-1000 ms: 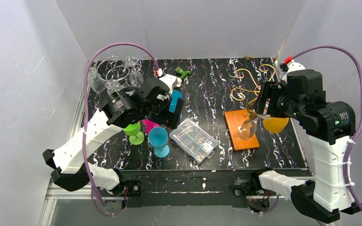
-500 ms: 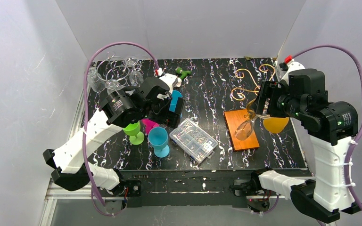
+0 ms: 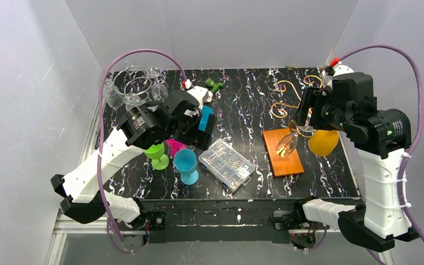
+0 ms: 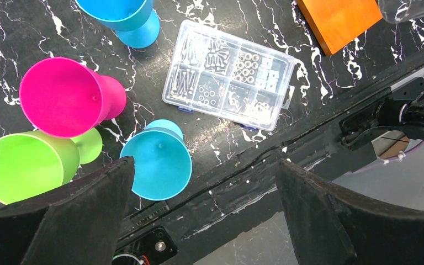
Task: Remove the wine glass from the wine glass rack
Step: Pick up the wine glass from the wine rack.
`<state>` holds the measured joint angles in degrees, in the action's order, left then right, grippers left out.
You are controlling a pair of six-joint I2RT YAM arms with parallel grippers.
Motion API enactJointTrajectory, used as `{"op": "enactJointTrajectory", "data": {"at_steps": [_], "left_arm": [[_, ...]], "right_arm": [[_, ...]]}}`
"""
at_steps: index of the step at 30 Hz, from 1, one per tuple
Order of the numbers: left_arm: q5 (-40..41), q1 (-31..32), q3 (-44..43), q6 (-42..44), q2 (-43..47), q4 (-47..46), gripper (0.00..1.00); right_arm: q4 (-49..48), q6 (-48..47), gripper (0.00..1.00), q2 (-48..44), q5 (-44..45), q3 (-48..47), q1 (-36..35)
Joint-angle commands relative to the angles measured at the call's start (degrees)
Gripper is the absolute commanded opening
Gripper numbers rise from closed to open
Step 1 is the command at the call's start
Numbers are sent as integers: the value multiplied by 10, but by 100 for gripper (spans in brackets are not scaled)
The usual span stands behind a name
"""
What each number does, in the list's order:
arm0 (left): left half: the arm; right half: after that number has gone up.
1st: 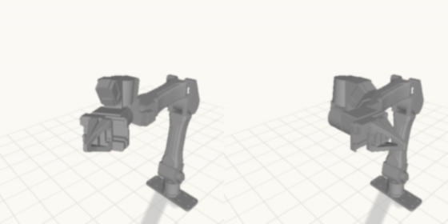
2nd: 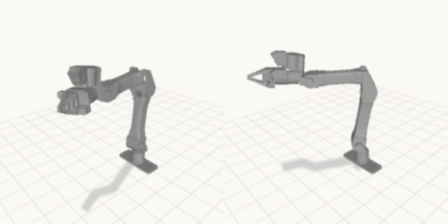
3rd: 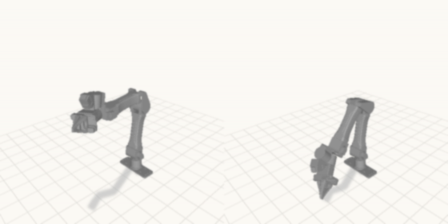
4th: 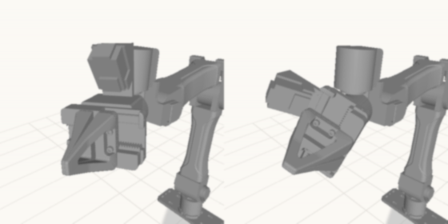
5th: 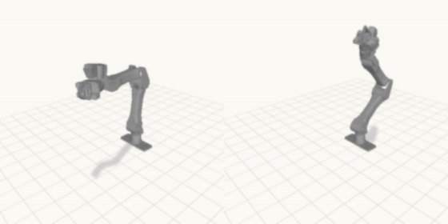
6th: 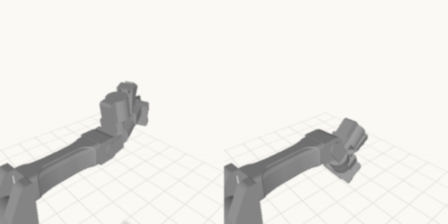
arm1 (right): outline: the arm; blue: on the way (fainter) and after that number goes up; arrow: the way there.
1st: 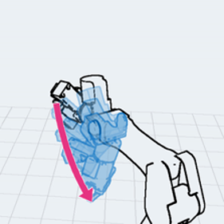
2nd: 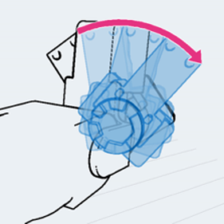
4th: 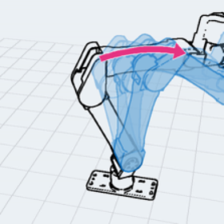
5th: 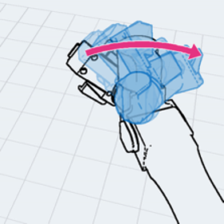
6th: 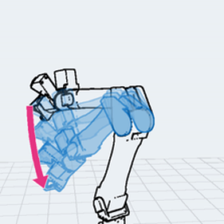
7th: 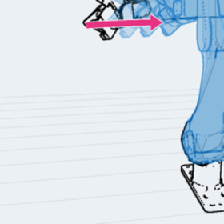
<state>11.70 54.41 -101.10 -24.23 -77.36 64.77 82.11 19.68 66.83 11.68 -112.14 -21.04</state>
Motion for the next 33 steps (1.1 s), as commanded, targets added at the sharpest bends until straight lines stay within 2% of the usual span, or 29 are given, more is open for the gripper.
{"op": "enactJointTrajectory", "data": {"at_steps": [1,12,33], "left_arm": [[8,3,-15,2,11,2,98],[2,3,-15,6,9,-3,99],[-6,3,-20,6,1,-3,99]], "right_arm": [[-37,14,45,-1,47,-20,-1],[-10,24,45,3,112,-49,-1],[-6,40,45,-57,126,-1,-1]]}}
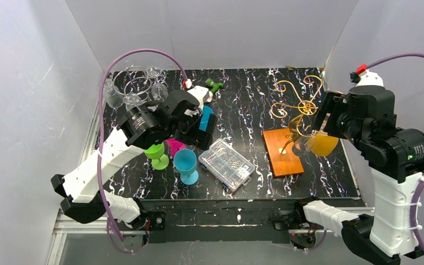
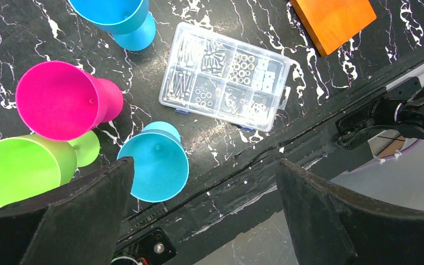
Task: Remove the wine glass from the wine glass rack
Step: Pick up the wine glass from the wine rack.
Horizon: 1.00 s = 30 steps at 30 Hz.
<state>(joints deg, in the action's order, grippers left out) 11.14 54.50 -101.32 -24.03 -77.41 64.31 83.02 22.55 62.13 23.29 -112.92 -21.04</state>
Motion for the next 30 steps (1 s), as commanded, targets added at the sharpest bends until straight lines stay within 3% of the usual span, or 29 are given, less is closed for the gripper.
{"op": "enactJointTrajectory", "data": {"at_steps": [1,19,30], "left_arm": [[-1,2,-18,4,1,1,99],[-50,2,12,-1,17,-31,99],[-98,14,68,-11,50,-107,99]], "right_arm": [[-15,11,45,-12,9,8,-1],[-14,6,44,-49,-83,35,-1],[-13,-4,42,-36,-173,32,-1]]}}
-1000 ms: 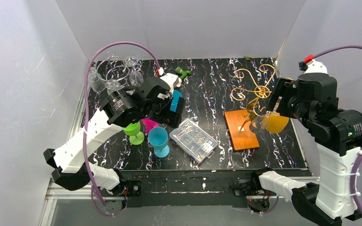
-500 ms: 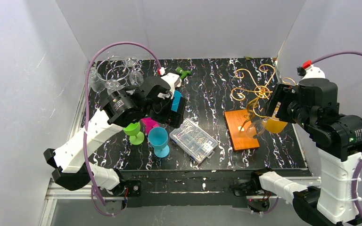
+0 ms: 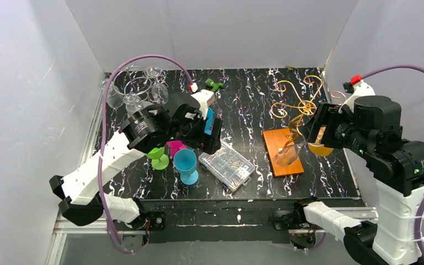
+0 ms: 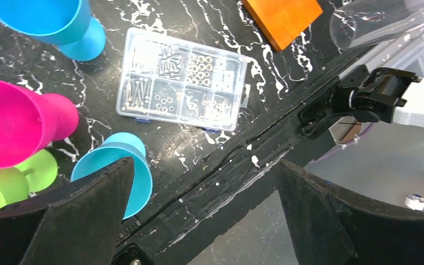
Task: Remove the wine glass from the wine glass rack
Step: Pick up the wine glass from the wine rack.
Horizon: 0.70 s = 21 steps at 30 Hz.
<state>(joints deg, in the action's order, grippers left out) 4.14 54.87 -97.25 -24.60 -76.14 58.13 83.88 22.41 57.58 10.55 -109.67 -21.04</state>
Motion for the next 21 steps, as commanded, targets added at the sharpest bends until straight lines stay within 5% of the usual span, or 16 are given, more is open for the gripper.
{"op": "enactJointTrajectory", "data": {"at_steps": [1,6,15,21], "left_arm": [[-34,14,39,-6,44,-62,99],[-41,33,135,13,102,-206,99],[-102,41,343,102,190,-599,99],[-158,44,345,142,141,-658,93]], "right_arm": [[-21,-3,42,13,-52,-1,-1],[-22,1,41,30,-76,-6,0],[-45,18,41,43,-129,9,1],[-71,30,41,47,-152,29,1]]}}
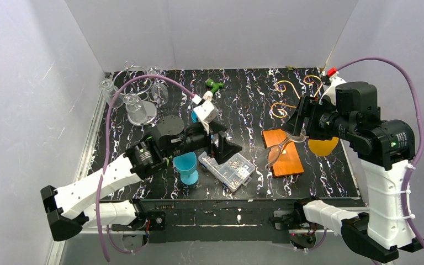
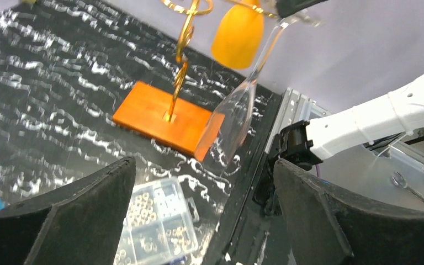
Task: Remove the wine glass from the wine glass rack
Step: Pick up the wine glass from the wine rack, then place the wine glass at the center of the board.
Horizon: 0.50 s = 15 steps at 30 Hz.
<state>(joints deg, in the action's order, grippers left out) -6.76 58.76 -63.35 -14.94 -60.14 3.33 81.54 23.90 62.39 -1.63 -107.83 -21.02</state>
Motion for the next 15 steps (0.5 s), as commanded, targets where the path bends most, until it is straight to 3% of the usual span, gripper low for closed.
{"op": "enactJointTrajectory", "data": {"at_steps": [1,8,15], "left_arm": [[-52,6,12,46,-22,-130,93],[-80,18,1,63,-79,-205,90],[-91,37,-17,82,-141,-259,79]], "right_arm": [[-51,16,41,0,-32,13,1],[-66,19,41,9,-45,19,1],[-66,22,41,17,-51,14,1]]}}
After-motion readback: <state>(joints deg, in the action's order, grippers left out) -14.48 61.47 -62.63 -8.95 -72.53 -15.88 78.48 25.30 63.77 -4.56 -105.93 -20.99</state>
